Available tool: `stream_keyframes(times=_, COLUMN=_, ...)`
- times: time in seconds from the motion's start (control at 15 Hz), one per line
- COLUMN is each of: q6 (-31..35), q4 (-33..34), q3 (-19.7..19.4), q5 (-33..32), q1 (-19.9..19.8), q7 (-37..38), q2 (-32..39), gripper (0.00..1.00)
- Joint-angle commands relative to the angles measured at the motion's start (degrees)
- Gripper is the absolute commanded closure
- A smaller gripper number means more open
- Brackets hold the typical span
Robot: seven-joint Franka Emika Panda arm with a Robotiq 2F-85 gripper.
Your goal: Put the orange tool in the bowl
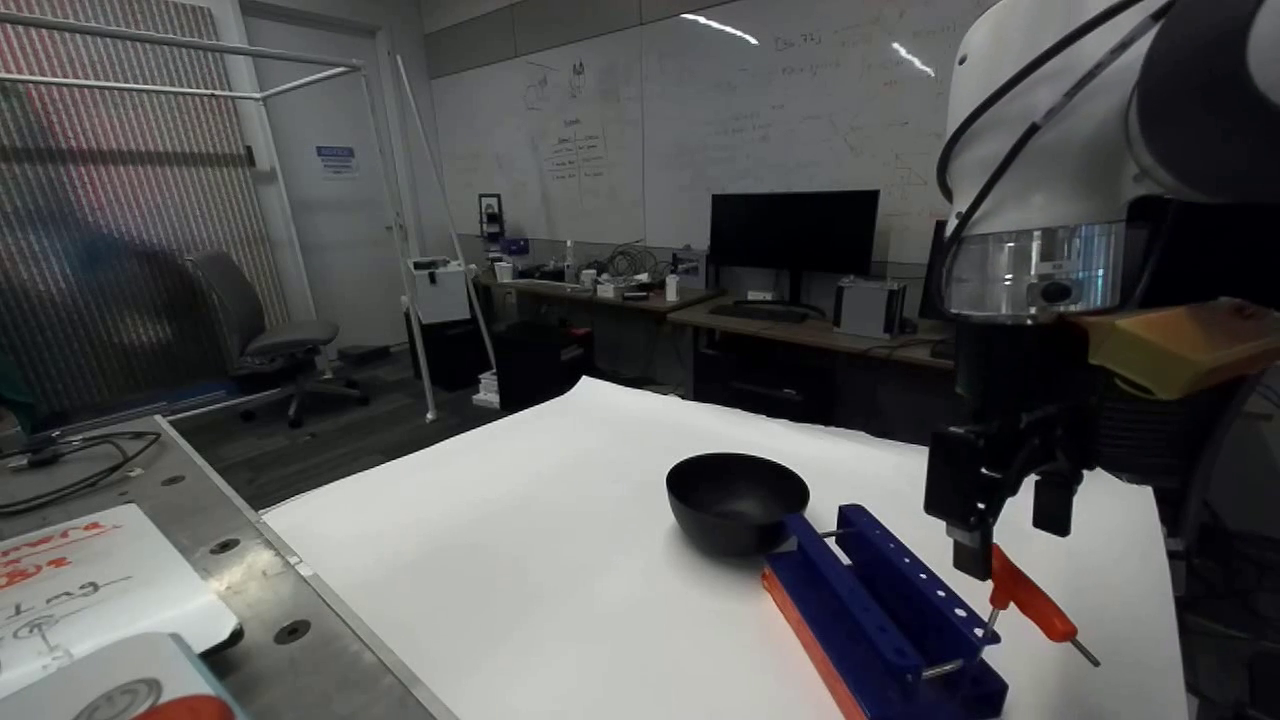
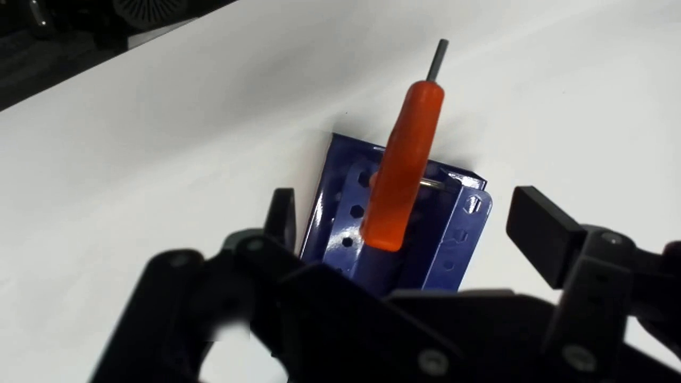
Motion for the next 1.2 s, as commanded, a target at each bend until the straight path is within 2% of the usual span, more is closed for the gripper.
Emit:
stream_keyframes(times=0.0, q6=1.9, q4=-0.4, q3=1.2, q5=0.5, q1=1.4, q7=4.2, q2=0.7, gripper=0.26)
stream_keyframes(times=0.2, q6=3.7, q4=-1.5, q3=2.0, q5=-0.8, q1=1.5, q7=6.8, q2=0.5, gripper=0.52)
stream_keyframes(times=0.6, q6=7.0, q4=-3.4, q3=1.4, q5=-3.7, q1=0.4, q7=11.1, q2=0.9, gripper=0.96)
stream_keyframes(times=0.67, q6=7.2, q4=-3.5, q3=1.1, q5=-3.8, q1=0.2, q7=11.5, q2=0.7, gripper=0.99)
stream_keyframes(times=0.8, q6=5.4, q4=-3.1, q3=0.4, q5=-4.8, q1=-0.4, q7=12.0, q2=-0.9, gripper=0.95)
stream_keyframes(times=1.13, q6=-3.0, q4=1.1, q3=-1.7, q5=-6.2, q1=-1.5, q7=9.5, q2=-7.2, gripper=0.95)
